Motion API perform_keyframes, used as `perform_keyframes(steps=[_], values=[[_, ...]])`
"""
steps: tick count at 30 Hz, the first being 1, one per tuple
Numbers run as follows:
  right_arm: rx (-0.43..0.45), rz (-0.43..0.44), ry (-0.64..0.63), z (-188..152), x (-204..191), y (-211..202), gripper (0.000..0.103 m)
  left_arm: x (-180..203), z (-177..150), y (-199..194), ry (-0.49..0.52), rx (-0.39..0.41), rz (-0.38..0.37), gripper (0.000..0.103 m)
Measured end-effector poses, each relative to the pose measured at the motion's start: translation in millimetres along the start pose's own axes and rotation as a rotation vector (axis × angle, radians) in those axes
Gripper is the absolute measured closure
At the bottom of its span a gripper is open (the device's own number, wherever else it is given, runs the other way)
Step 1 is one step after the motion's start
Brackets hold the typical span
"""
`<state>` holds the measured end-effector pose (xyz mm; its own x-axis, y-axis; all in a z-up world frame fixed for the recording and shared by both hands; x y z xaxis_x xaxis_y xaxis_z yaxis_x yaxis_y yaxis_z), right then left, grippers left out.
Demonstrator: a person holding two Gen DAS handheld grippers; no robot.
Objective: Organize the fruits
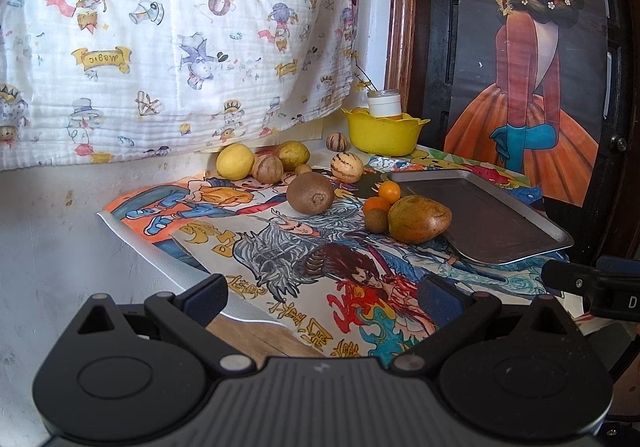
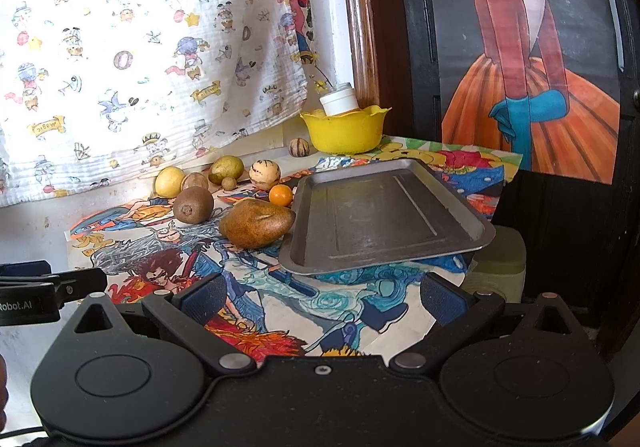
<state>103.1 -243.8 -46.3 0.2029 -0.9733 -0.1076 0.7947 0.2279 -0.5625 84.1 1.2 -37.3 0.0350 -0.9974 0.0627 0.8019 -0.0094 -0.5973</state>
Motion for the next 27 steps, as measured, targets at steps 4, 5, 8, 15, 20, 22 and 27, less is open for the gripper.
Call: perform_keyframes(steps=[4,5,8,15,20,22,27], values=[[0.017,0.006,-0.031,1.9,3.3,0.5,0.0,-3.5,2.2,3.7,0.005,-0.004,0.009,0.0],[0.02,0.009,-0.041,2.9,4.3,1.4,0.0,-2.7,3.4,3.7,0.009,-0.004,0.009,0.0],[0.021,0.023,-0.081,8.9,4.9,5.1,0.0,-5.5,10.6,3.5,0.018,-0.005,0.006,0.0],[0.005,0.059,-0.226,20.9,8.9,15.7,0.0,-14.1,35.3,13.2,0.015,-0.025,-0.017,0.0],[-0.023,0.104,-0.345,30.9,1.6,30.6,0.0,-17.5,58.2,30.3,0.021,-0.053,-0.028,0.0],[-0.036,0.126,-0.399,36.8,-4.3,38.8,0.0,-18.1,67.7,39.5,0.023,-0.072,-0.037,0.0],[-0.064,0.18,-0.541,52.1,-20.0,64.7,0.001,-22.8,91.5,66.1,0.03,-0.099,0.003,0.0]])
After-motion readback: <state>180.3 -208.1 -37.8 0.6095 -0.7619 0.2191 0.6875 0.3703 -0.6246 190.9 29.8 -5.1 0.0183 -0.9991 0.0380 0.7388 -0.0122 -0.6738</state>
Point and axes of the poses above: each gripper's, at about its wrist camera, not at the fingertips, and y roughly the way its jaws point, x to its right, z to its top, the point moved 9 cm from there along y, roughly the way its jaws point, and after that the axes turned 12 degrees about -x, right-handed, at the moved point
